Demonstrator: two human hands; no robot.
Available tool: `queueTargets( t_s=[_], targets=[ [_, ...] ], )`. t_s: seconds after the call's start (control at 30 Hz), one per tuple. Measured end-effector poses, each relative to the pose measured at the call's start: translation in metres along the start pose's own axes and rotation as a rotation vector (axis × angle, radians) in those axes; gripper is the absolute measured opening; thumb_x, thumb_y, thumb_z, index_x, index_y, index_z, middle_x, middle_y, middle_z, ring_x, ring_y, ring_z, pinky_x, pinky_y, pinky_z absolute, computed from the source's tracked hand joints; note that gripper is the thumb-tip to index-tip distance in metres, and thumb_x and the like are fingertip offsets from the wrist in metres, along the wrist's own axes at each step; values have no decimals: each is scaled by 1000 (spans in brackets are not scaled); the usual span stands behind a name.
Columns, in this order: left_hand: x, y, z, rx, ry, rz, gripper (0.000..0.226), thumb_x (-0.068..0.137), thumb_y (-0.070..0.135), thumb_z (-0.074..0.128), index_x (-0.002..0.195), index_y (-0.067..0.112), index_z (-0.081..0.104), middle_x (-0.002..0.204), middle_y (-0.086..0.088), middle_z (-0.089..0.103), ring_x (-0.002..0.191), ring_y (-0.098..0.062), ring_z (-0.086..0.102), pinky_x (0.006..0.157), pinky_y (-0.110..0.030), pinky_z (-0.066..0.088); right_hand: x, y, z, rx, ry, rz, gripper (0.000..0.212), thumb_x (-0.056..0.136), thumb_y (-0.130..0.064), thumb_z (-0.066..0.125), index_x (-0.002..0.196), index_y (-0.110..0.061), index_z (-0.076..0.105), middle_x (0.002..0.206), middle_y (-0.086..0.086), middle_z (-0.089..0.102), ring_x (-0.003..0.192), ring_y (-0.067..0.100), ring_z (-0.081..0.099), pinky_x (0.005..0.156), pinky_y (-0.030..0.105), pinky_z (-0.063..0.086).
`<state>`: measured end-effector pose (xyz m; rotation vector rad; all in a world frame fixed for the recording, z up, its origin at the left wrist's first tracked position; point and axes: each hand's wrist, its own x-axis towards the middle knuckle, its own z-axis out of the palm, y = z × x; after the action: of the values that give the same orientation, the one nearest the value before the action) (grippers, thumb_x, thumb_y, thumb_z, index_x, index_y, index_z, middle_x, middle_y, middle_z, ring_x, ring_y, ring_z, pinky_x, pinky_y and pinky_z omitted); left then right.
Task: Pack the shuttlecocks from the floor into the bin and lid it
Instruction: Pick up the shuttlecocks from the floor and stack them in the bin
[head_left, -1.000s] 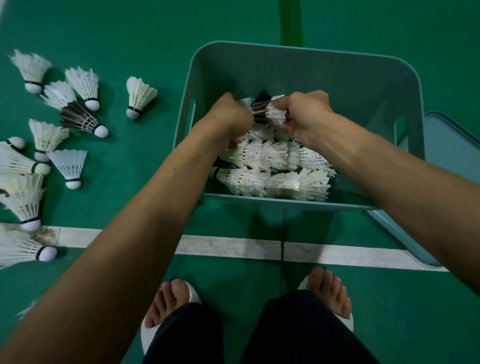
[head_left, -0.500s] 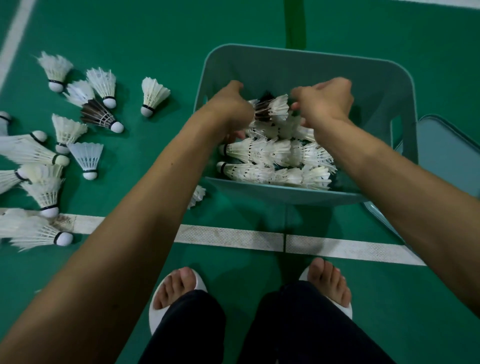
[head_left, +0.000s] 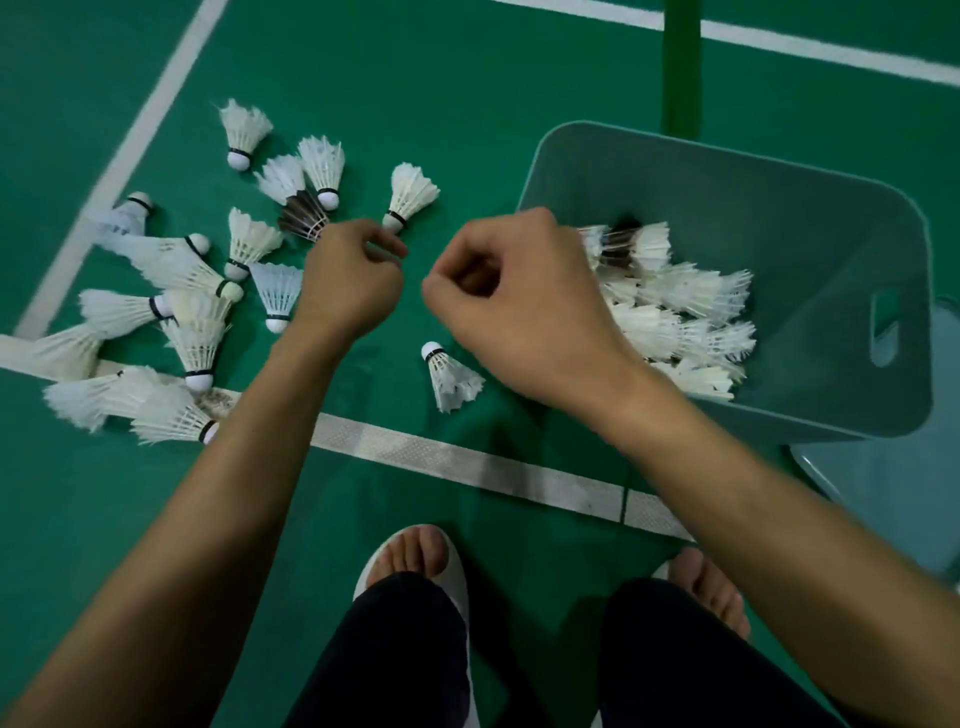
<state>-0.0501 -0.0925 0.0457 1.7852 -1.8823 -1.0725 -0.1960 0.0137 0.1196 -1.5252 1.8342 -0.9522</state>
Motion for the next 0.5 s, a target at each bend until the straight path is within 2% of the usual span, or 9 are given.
queueTargets(
  t_s=[0.07,0.13,0.17,0.23,0.3,0.37,0.43,0.5],
  targets=[
    [-2,-27,6,268,-155,87,38,76,1,65,108,20,71,101,-6,71,103,-33,68,79,-35,51,10,-6,10,-40,-62,-21,12,81,-23,70,74,-18,77,68,-6,73,68,10,71,67,36,59],
    [-5,-43,16,414,-391,155,58,71,5,69,126,26,66,121,-12,63,116,-36,58,95,-48,49,35,-8,9,-69,-80,-9,13,81,-21,69,76,-15,79,71,-3,75,70,11,71,70,35,59],
    [-6,-49,22,451,-480,167,63,70,10,71,128,33,63,126,-11,57,119,-36,53,99,-53,46,52,-7,6,-83,-82,7,15,81,-20,68,76,-13,79,71,-1,76,68,11,70,69,33,58],
    [-8,-55,35,568,-566,201,63,73,20,78,129,41,59,129,-5,49,124,-31,44,102,-46,39,91,-3,-1,-101,-81,51,17,80,-20,65,73,-11,78,71,3,76,60,8,65,63,31,57],
    [-7,-60,47,616,-521,295,55,67,39,86,118,43,65,119,0,50,120,-27,44,91,-39,35,130,6,-4,-123,-72,101,18,77,-18,63,67,-12,76,69,3,76,58,11,64,64,37,62],
    [-3,-64,49,570,-468,333,44,60,50,87,98,37,71,103,5,56,108,-23,54,83,-34,39,163,16,-3,-169,-95,147,20,77,-19,62,64,-11,75,70,5,77,61,14,66,66,41,63],
    [6,-74,42,439,-441,258,38,60,50,87,87,28,71,91,6,65,91,-21,63,75,-36,51,189,25,5,-224,-200,220,20,82,-19,62,76,-6,75,77,8,78,68,17,67,68,38,62],
    [18,-85,30,293,-305,169,37,63,49,83,84,24,65,86,4,66,82,-22,63,69,-40,54,212,33,22,-299,-369,293,23,88,-22,63,92,-2,74,89,11,77,74,23,65,71,35,56]
  ],
)
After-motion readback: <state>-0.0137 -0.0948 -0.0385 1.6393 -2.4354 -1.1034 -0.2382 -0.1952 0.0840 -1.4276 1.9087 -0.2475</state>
